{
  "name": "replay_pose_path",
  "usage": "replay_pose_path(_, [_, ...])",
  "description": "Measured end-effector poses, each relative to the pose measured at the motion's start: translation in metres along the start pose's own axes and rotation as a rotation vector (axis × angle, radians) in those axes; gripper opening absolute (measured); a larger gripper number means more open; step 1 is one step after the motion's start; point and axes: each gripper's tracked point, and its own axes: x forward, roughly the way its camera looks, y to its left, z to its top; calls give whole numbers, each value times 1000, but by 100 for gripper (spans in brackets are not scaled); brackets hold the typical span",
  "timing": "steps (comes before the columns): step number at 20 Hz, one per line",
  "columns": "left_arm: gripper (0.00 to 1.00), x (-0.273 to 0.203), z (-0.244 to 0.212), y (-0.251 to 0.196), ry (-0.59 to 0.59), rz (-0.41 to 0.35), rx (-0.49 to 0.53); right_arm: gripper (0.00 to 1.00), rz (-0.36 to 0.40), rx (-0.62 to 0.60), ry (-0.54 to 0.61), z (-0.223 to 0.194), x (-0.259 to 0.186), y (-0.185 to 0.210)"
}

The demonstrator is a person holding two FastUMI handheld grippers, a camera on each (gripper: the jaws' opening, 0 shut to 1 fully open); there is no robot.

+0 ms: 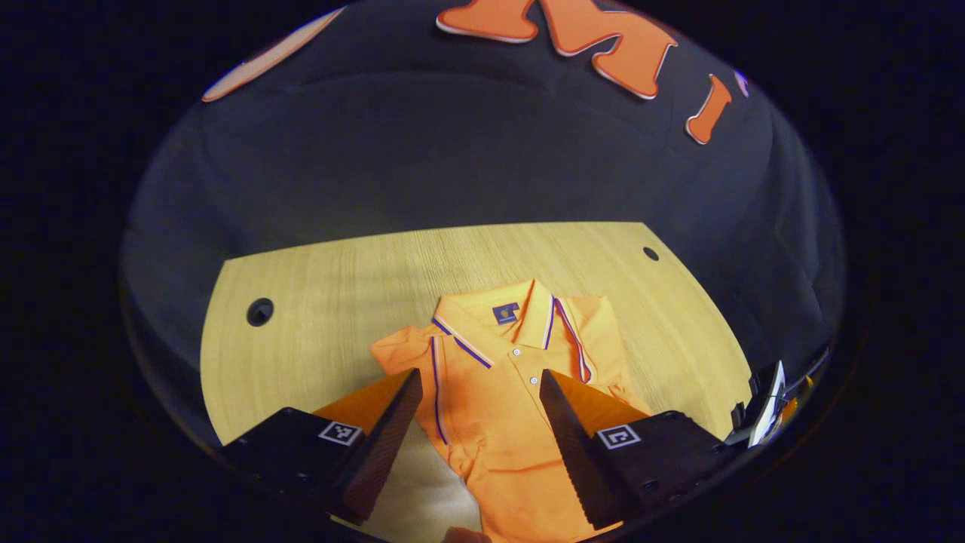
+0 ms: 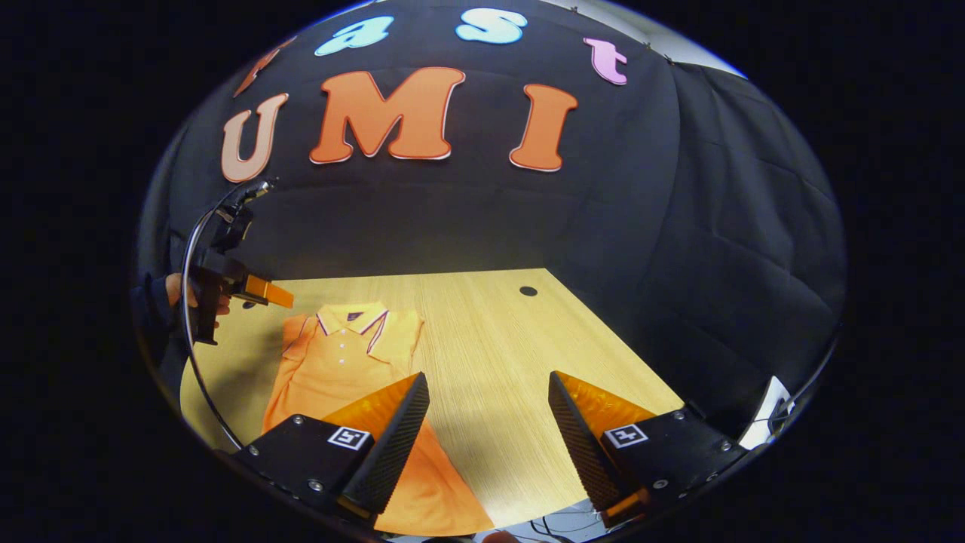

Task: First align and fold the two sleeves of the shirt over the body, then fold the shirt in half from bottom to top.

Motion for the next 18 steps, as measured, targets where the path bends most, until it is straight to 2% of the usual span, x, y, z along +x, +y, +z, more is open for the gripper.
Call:
replay_pose_path(1, [98, -23, 5, -5, -57, 16, 3, 97, 29, -16, -19, 2, 1, 4])
replay_pose_path(4, [95, -91, 10, -16, -207, 73, -15, 97, 113, -67, -84, 16, 0, 12])
replay_pose_path(5, [98, -113, 11, -19, -256, 100, -14, 98, 143, -73, -116, 24, -1, 15])
replay_pose_path(9, [97, -194, 15, -38, -479, 157, -36, 98, 240, -78, -198, 39, -8, 20])
replay_pose_path(14, [97, -255, -7, -70, -605, 257, 14, 98, 341, -109, -219, 25, -24, 18])
replay_pose_path(18, [97, -290, -49, -92, -605, 343, 42, 98, 396, -117, -183, -4, -32, 12])
